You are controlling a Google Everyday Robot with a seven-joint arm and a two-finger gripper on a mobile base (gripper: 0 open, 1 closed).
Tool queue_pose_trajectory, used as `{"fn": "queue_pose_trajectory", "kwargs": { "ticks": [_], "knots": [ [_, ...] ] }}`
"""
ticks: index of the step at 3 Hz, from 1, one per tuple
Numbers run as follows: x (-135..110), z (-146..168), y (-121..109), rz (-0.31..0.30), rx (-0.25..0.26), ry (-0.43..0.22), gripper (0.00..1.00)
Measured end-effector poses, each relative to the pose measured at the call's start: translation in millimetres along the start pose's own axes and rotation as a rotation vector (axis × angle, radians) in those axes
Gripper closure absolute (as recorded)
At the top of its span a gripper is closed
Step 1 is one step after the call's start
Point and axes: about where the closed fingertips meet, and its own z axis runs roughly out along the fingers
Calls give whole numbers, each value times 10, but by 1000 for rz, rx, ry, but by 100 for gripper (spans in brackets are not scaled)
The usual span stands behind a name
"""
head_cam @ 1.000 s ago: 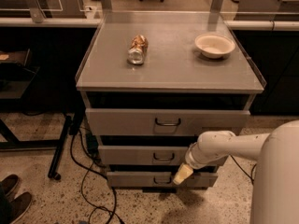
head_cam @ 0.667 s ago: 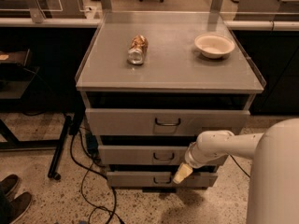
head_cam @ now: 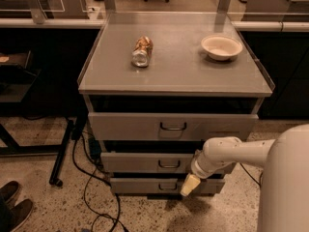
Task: Open middle drawer
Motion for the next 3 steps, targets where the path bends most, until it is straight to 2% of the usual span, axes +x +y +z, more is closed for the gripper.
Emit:
{"fn": "queue_pose_trajectory", "kwargs": {
  "ticks": [1,2,3],
  "knots": [
    [32,-35,40,2,-8,7,0],
    [275,-179,365,2,-79,35,0],
    [305,-202,406,2,-89,39,0]
  ]
}}
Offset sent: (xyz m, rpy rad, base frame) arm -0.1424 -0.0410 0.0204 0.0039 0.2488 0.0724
